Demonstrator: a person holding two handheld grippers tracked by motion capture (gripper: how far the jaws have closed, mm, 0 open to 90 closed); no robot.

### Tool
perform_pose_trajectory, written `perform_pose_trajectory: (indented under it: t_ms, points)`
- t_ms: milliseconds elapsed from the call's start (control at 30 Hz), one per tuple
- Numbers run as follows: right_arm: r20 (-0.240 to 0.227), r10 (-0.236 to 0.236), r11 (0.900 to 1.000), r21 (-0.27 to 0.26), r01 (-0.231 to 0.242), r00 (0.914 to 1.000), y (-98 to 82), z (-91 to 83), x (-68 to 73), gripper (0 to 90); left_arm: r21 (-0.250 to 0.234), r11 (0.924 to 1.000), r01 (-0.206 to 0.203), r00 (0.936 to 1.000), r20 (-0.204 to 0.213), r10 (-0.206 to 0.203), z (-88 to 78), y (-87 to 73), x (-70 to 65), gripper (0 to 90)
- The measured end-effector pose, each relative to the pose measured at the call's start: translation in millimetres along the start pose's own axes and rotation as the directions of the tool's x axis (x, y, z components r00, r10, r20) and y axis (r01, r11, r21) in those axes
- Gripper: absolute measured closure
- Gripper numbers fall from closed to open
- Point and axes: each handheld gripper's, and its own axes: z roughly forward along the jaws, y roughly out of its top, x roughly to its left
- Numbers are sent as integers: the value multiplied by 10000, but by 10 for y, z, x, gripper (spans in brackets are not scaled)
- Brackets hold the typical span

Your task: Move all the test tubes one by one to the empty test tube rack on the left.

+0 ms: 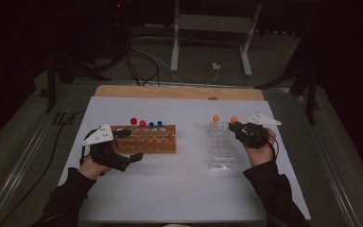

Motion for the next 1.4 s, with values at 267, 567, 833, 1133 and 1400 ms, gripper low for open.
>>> perform_pose_trajectory:
  t_ms: [267, 567, 833, 1133, 1400]
  points:
    - [243, -322, 9985, -428, 332, 9992, 115, -163, 41, 743, -6, 10000, 5, 10000, 28, -5, -2, 1, 0, 10]
    - [267, -388, 9965, -731, 407, 9989, 192, -289, 70, 744, -48, 10000, -46, 10000, 62, 47, -7, 22, -18, 9]
    - [-303, -605, 9946, -862, 577, 9977, 259, -342, 223, 744, 55, 10000, -66, 9998, 185, 65, 6, 34, -42, 9]
    - [-1326, -940, 9934, -773, 842, 9867, 266, -295, 496, 744, 70, 9997, -222, 9995, 242, 220, 23, 77, -117, 10]
    - [-2101, -1275, 9912, -623, 1169, 9693, 245, -228, 733, 744, 238, 9993, -297, 9982, 523, 284, 82, 111, -199, 10]
